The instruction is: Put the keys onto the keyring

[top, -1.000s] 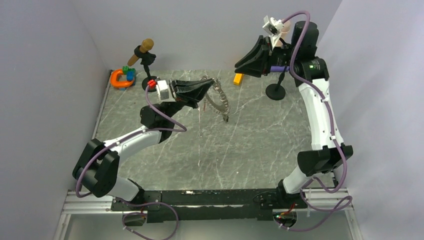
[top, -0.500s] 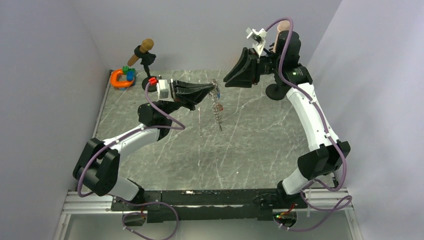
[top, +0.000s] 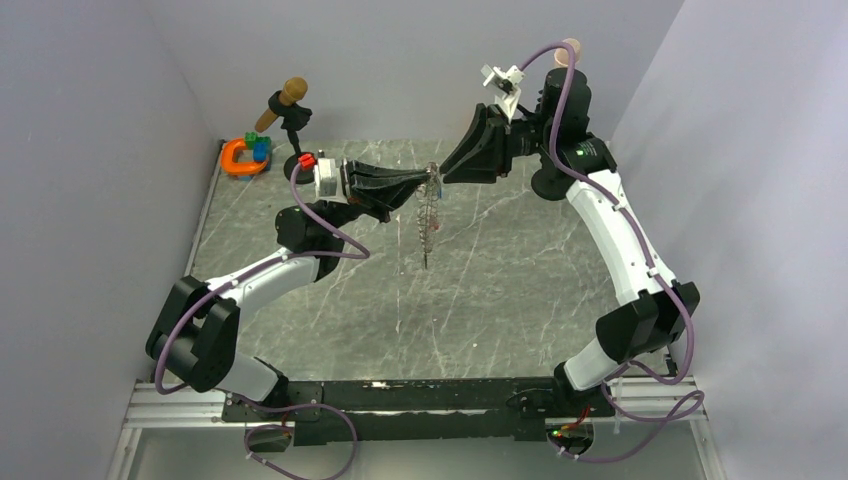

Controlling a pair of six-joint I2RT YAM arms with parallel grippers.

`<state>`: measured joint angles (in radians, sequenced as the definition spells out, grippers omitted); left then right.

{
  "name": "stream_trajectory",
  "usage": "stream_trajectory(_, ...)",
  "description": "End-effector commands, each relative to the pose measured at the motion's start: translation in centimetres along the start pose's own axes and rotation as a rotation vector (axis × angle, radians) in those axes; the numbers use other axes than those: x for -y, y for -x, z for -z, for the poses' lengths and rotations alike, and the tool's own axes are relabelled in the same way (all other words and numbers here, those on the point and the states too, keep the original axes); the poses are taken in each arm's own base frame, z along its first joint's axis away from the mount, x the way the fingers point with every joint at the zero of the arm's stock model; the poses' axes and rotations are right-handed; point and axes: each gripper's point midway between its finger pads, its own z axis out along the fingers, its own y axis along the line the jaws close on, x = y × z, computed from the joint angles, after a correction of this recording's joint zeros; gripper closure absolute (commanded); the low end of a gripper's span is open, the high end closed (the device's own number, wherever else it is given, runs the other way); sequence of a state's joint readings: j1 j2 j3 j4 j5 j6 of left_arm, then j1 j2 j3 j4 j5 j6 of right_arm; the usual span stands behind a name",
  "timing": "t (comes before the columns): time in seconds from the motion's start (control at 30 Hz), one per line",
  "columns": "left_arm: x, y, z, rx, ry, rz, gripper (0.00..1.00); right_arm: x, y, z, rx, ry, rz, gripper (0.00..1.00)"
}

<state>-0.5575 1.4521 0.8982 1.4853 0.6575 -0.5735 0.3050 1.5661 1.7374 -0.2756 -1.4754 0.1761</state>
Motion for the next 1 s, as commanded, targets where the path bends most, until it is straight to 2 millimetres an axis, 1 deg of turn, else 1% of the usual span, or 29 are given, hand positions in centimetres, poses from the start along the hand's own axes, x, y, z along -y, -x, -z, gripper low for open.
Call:
stream_trajectory(0.0,1.6,3.9,-0.7,0.114,-0.065,-0.081,1.0,-2.0,0.9,-0.2,0.0,0.032,0.062,0.67)
stream_trajectory(0.3,1.5,3.9,-0.6,0.113,-0.057,-0.078,1.0,-1.6,0.6,-0.6,-0.003,0.019,0.058,0.76)
stream_trajectory(0.7,1.4,4.2,-0.3,0.118,-0.048,-0.079,1.0,-1.4,0.6,-0.3,-0.024,-0.061,0.153,0.96)
stream_trajectory(0.77,1.4,4.3,-0.2,0.123,-0.045,-0.077,1.0,-1.2,0.5,-0.3,-0.031,-0.074,0.161,1.0)
stream_trajectory(0.87,1.4,4.4,-0.2,0.129,-0.039,-0.073,1.0,-1.1,0.2,-0.3,-0.045,-0.099,0.18,1.0)
stream_trajectory(0.97,1.4,4.6,-0.2,0.138,-0.038,-0.069,1.0,-0.6,-0.5,-0.6,-0.078,-0.141,0.182,1.0)
